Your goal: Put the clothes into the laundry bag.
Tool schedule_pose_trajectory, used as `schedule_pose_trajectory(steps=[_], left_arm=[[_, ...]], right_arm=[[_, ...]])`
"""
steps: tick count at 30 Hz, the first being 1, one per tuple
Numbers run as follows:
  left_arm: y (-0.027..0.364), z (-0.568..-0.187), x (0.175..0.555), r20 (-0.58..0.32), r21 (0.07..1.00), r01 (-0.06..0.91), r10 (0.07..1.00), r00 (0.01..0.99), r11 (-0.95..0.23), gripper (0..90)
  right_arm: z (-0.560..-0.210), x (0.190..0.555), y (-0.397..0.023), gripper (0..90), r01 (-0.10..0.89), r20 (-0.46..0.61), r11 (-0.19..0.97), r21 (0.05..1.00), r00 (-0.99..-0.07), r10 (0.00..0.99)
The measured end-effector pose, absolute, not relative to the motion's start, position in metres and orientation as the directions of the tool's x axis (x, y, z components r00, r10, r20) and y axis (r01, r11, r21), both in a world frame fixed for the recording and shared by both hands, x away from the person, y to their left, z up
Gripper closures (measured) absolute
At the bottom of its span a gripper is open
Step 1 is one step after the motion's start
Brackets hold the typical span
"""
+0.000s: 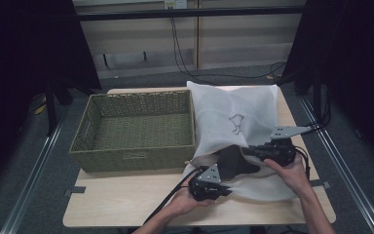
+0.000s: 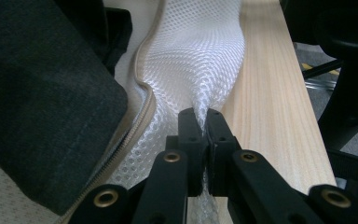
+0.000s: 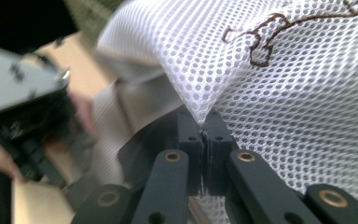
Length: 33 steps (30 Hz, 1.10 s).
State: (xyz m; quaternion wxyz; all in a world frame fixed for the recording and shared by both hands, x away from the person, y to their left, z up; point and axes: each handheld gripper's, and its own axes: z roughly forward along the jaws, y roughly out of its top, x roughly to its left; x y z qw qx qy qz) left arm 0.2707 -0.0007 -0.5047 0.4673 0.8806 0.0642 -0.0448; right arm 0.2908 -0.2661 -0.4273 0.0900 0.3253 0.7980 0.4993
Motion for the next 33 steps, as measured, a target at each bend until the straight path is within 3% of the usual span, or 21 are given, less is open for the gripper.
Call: schedule_pose_trajectory(steps=[7, 13, 21, 33], left_arm=[[0.001, -0.504, 0.272, -0.143, 0.822, 0.163, 0.079, 0.987, -0.546, 87.7], [0.000, -0.504, 0.273, -0.140, 0.827, 0.154, 0.068, 0.988, -0.541, 88.1], [-0.002, -0.501, 0.268, -0.150, 0.838, 0.131, 0.007, 0.989, -0.530, 89.0], [-0.012, -0.497, 0.262, -0.143, 0.846, 0.108, -0.027, 0.989, -0.523, 89.5]], right_arm=[[-0.456, 0.291, -0.236, 88.7, 0.472, 0.238, 0.364, 0.803, -0.813, 0.531], [-0.471, 0.294, -0.227, 88.7, 0.500, 0.262, 0.389, 0.774, -0.811, 0.522], [-0.501, 0.317, -0.223, 89.3, 0.566, 0.238, 0.436, 0.700, -0.760, 0.605], [-0.500, 0.339, -0.233, 89.5, 0.584, 0.167, 0.400, 0.707, -0.687, 0.707]])
